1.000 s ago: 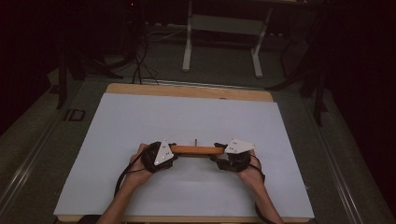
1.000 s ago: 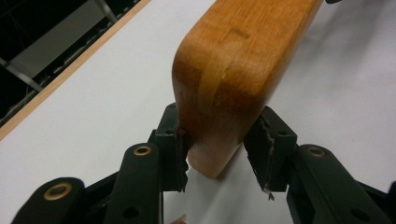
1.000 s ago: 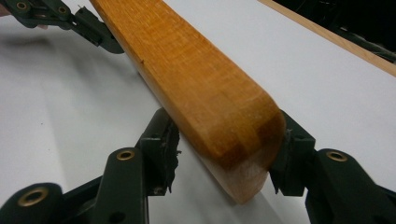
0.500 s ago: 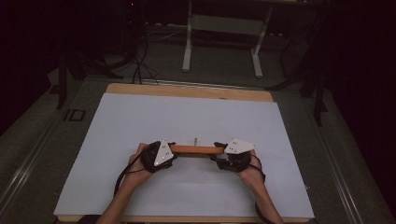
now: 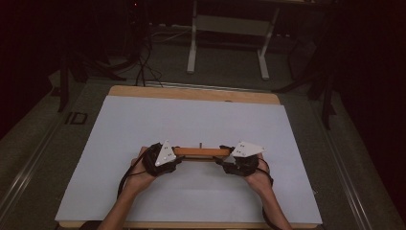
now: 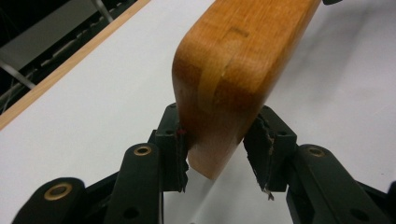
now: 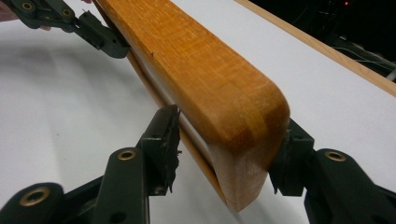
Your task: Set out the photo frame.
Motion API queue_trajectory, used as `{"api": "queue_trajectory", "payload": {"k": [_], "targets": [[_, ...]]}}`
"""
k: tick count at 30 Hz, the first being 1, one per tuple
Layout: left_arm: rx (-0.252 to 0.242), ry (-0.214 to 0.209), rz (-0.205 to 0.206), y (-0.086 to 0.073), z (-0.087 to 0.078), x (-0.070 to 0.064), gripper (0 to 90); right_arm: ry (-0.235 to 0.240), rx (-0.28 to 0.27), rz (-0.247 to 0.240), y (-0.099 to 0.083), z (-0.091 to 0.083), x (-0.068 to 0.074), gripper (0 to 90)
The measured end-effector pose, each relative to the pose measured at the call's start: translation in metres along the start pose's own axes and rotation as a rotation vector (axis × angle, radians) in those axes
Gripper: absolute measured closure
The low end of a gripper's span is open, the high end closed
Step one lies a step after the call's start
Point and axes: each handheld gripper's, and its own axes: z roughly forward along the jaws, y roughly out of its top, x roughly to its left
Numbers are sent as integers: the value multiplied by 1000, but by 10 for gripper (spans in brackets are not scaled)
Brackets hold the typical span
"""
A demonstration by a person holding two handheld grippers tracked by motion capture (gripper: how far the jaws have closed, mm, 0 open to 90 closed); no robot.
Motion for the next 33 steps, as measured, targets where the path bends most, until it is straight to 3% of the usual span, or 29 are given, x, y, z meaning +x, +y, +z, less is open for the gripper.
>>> {"api": "queue_trajectory", "payload": {"k": [13,33], "targets": [[12,-47,-52,1,-2,4,606,22,-6,20,3,-3,-1,502],[56,-163,-172,0,-3,12,614,69,-8,81,3,-4,-4,507]]}}
